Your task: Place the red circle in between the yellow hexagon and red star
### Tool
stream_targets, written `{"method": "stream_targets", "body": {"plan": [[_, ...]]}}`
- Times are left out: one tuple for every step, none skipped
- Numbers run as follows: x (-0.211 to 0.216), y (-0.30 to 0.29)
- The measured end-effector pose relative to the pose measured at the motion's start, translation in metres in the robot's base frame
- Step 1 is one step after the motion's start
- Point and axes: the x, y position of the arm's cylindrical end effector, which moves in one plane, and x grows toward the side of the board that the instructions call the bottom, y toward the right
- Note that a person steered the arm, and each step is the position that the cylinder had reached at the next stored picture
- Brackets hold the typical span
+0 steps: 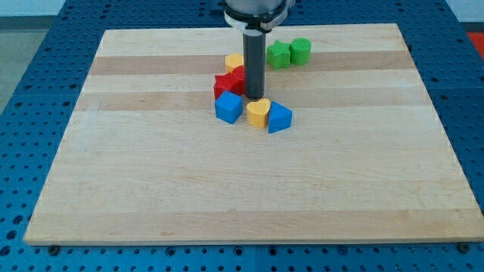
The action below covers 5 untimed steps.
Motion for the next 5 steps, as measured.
{"method": "stream_targets", "body": {"plan": [[-0.014,0.014],[-0.029,0.019],[-0.040,0.012],[-0.051,-0.004],[-0.054,-0.030]]}}
